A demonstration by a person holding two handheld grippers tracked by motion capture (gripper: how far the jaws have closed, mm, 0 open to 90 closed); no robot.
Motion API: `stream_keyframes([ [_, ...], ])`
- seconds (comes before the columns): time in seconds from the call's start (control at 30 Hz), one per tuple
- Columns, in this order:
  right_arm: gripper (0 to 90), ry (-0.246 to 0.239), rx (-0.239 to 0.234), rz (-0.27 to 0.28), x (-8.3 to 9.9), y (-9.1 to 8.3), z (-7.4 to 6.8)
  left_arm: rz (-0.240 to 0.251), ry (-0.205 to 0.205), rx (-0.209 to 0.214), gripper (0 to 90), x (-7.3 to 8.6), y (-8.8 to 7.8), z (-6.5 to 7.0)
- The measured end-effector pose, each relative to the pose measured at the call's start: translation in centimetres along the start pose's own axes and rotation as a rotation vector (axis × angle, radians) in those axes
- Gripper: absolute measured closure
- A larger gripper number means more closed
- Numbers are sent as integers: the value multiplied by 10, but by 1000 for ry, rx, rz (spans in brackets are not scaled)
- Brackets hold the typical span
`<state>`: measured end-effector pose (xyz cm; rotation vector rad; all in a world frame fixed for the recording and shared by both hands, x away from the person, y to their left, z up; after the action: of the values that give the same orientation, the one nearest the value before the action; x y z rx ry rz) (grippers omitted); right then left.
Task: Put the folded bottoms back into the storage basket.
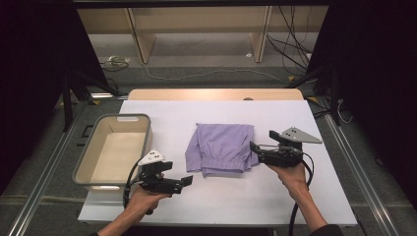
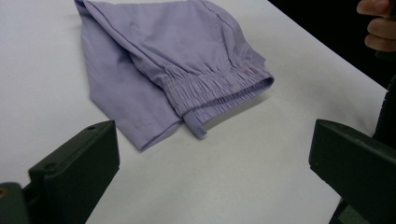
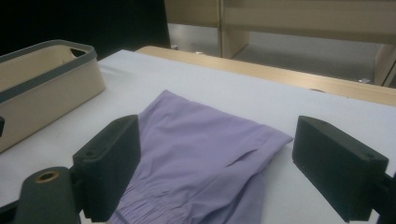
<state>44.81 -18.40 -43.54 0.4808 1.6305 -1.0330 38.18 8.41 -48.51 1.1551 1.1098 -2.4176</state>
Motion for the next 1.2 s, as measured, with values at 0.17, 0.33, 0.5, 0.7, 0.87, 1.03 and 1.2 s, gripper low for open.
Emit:
stream_keyframes([
  [0.17,166,11,11,-10,0,7,8,-36,-29,2,14,2,7,-3],
  [0.33,166,11,12,-29,2,15,12,-74,-72,-3,14,3,16,-8],
  [0.5,176,14,18,-52,4,26,19,-120,-104,2,14,4,25,-10],
  [0.7,180,22,24,-72,7,36,26,-135,-141,-24,14,2,33,-18],
  [0.87,179,22,35,-94,10,44,30,-146,-171,-43,14,-1,40,-26],
  [1.03,180,20,40,-116,13,52,34,-171,-199,-54,14,-1,49,-31],
  [1.2,180,25,48,-137,17,59,39,-188,-210,-78,14,-2,58,-36],
])
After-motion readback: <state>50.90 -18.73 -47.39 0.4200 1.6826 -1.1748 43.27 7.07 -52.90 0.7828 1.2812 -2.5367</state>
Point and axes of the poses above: each handheld gripper's, and its own axes: y roughly forward along the jaws, x roughly out of its underside, z roughly to its right, the point moved 9 cm from there along y, roughly forward along the jaws, and after that the axes turned 4 degrees about -y, right-handed, at the moved point
